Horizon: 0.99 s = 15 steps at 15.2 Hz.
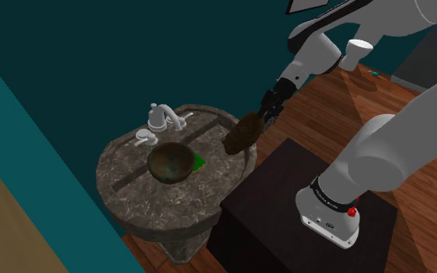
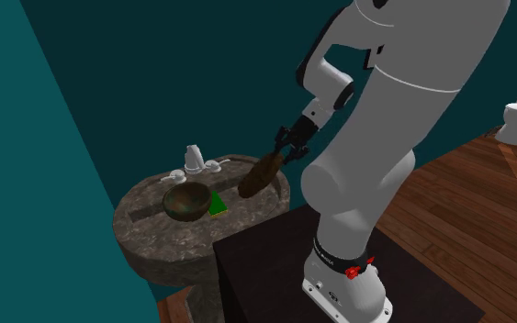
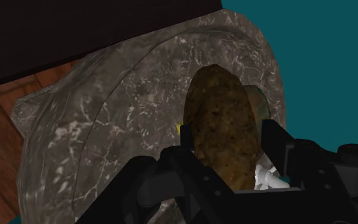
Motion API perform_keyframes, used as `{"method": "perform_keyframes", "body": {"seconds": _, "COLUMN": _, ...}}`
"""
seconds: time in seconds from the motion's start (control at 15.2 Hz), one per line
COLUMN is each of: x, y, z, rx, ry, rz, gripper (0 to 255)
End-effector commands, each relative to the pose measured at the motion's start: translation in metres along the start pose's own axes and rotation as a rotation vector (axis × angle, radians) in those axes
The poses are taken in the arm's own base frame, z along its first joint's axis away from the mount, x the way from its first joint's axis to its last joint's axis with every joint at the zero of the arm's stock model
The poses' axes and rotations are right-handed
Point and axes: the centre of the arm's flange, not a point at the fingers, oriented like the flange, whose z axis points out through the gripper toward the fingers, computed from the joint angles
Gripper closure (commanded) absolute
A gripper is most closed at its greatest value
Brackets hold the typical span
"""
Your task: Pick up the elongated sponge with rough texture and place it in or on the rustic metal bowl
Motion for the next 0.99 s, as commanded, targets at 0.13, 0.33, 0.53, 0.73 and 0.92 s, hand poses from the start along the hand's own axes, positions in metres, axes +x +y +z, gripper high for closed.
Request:
{"method": "perform_keyframes", "body": {"seconds": 0.13, "x": 0.0, "y": -0.018, "z": -0.002, "rx": 0.0, "ry": 0.0, "rz": 0.0, "gripper": 255}}
{"method": "perform_keyframes", "body": {"seconds": 0.33, "x": 0.009, "y": -0.05, "z": 0.02, "rx": 0.0, "ry": 0.0, "rz": 0.0, "gripper": 255}}
{"method": "perform_keyframes", "body": {"seconds": 0.53, "x": 0.018, "y": -0.082, "z": 0.041, "rx": 0.0, "ry": 0.0, "rz": 0.0, "gripper": 255}}
{"method": "perform_keyframes", "body": {"seconds": 0.73, "x": 0.027, "y": -0.115, "z": 0.063, "rx": 0.0, "ry": 0.0, "rz": 0.0, "gripper": 255}}
{"method": "perform_keyframes", "body": {"seconds": 0.92, "x": 0.035, "y": -0.147, "z": 0.084, "rx": 0.0, "ry": 0.0, "rz": 0.0, "gripper": 255}}
